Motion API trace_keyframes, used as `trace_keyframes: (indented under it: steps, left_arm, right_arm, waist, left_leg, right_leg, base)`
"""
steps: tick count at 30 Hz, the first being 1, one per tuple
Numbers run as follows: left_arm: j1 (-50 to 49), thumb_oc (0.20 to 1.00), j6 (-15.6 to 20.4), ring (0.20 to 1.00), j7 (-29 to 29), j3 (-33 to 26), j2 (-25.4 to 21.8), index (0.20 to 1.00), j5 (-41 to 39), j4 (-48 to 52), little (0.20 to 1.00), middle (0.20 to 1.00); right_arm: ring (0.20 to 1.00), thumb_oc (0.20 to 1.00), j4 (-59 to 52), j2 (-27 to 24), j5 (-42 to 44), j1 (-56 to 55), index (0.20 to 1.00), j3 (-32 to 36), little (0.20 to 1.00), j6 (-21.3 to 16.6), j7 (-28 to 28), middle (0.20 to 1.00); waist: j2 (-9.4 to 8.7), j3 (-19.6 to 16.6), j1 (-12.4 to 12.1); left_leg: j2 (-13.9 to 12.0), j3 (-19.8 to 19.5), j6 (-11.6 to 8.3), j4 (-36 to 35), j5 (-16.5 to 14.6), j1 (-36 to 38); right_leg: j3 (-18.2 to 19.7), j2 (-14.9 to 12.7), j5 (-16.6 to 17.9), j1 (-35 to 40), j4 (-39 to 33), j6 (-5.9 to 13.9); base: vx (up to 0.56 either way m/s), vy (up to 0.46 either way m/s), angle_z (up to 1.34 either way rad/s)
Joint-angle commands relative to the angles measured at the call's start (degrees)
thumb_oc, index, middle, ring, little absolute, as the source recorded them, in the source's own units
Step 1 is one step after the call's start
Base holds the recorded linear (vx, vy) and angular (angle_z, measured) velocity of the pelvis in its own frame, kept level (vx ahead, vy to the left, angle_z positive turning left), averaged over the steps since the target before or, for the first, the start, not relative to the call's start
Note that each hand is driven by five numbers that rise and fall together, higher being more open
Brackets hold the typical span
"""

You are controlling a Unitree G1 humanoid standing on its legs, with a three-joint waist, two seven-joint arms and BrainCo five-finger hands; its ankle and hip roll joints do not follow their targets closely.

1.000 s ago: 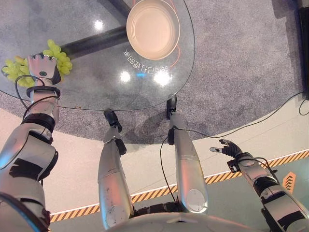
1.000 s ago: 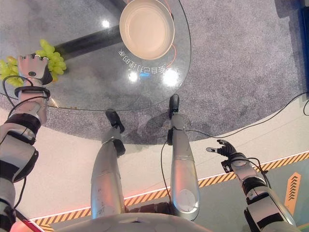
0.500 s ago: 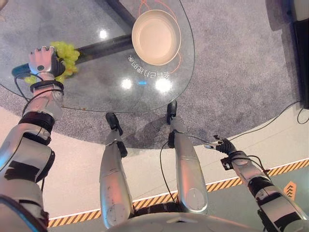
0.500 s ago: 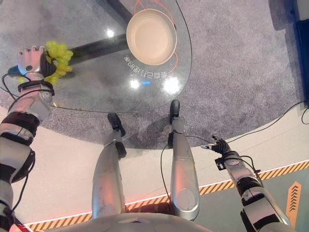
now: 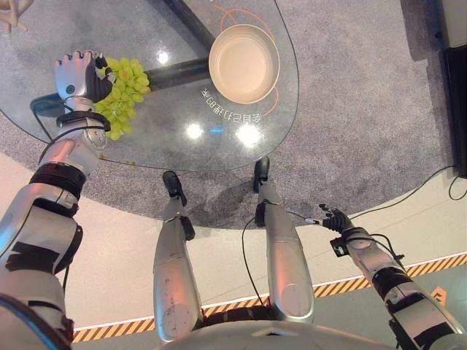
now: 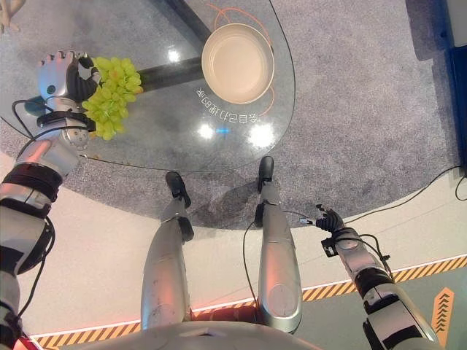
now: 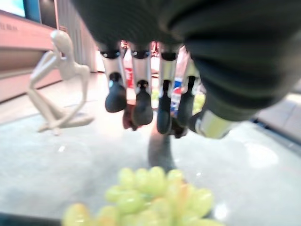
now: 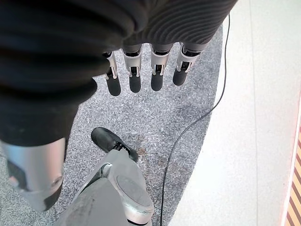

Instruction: Pick up fruits into the plate

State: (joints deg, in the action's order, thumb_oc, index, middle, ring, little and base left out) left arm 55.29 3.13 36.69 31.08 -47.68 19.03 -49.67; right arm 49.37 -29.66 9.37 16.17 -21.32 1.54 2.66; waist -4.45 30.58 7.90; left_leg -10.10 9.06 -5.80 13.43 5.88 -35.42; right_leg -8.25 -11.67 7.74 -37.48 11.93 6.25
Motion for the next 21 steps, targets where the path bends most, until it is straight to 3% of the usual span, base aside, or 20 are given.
trace_keyframes:
  steps: [1, 5, 6, 10, 13, 21]
  left_arm:
    - [2.0, 0.200, 1.4, 0.200, 1.2, -3.5, -0.9, 0.200, -1.5, 0.3, 0.200, 0.200]
    - [2.6, 0.200, -2.0, 0.200, -3.0, -2.5, -0.3, 0.200, -2.7, 0.0, 0.200, 0.200]
    - [3.0, 1.000, -4.4, 1.000, -5.9, -2.3, 0.0, 1.000, -4.2, -0.5, 1.000, 1.000]
    - [2.5, 1.000, -7.3, 1.000, -10.2, -2.2, 0.8, 1.000, -8.6, -2.3, 1.000, 1.000]
    - [-0.2, 1.000, -11.9, 1.000, -14.0, -5.1, 3.0, 1.000, -22.1, -5.7, 1.000, 1.000]
    - [-3.8, 1.000, -14.7, 1.000, -15.1, -9.8, 5.8, 1.000, -29.5, -10.7, 1.000, 1.000]
  right_arm:
    - [1.000, 1.000, 0.7, -1.1, -1.4, -4.0, 1.000, -1.0, 1.000, 0.0, 1.3, 1.000]
    - [1.000, 1.000, 0.6, -1.3, -1.2, -3.1, 1.000, -1.0, 1.000, 0.0, 1.2, 1.000]
    - [1.000, 1.000, 0.1, -1.5, -1.0, -2.8, 1.000, -1.1, 1.000, 0.4, 1.4, 1.000]
    - [1.000, 1.000, -1.1, -1.6, -1.0, -2.4, 1.000, -1.2, 1.000, 1.7, 1.4, 1.000]
    - [1.000, 1.000, -1.5, -1.4, -1.3, -2.7, 1.000, -1.2, 1.000, 2.7, 1.7, 1.000]
    - [1.000, 1.000, -0.7, -0.9, -1.2, -3.3, 1.000, -0.6, 1.000, 2.8, 2.0, 1.000]
  waist:
    - [-0.91, -0.8, -0.2]
    - [-0.90, -0.8, -0.1]
    - [-0.83, -0.8, 0.0]
    - [-0.90, -0.8, 0.2]
    - [-0.92, -0.8, 0.4]
    - [-1.02, -0.8, 0.5]
  left_leg:
    - [5.1, 3.5, 1.46, 4.0, -7.4, -0.5]
    - [4.9, 3.5, 1.28, 4.2, -7.1, -0.7]
    - [4.8, 3.6, 1.22, 4.3, -7.2, -0.9]
    - [4.7, 3.6, 1.21, 4.1, -7.0, -1.0]
    - [4.7, 3.5, 1.27, 3.8, -6.8, -1.2]
    - [4.7, 3.1, 1.18, 4.4, -6.8, -1.4]
  right_leg:
    - [-1.8, 3.3, -4.5, 0.6, 2.5, -0.21]
    - [-1.9, 3.2, -4.5, 0.5, 2.8, -0.26]
    - [-1.9, 3.3, -4.7, 0.3, 3.0, -0.27]
    - [-1.8, 3.4, -4.6, -0.1, 3.0, -0.26]
    - [-1.6, 4.0, -4.8, -0.3, 3.1, -0.38]
    - [-1.5, 4.3, -5.3, -0.1, 3.2, -0.80]
  base:
    - [0.00, 0.000, 0.00]
    - [0.00, 0.000, 0.00]
    - [0.00, 0.000, 0.00]
    - [0.00, 0.000, 0.00]
    - [0.00, 0.000, 0.00]
    - [0.00, -0.008, 0.00]
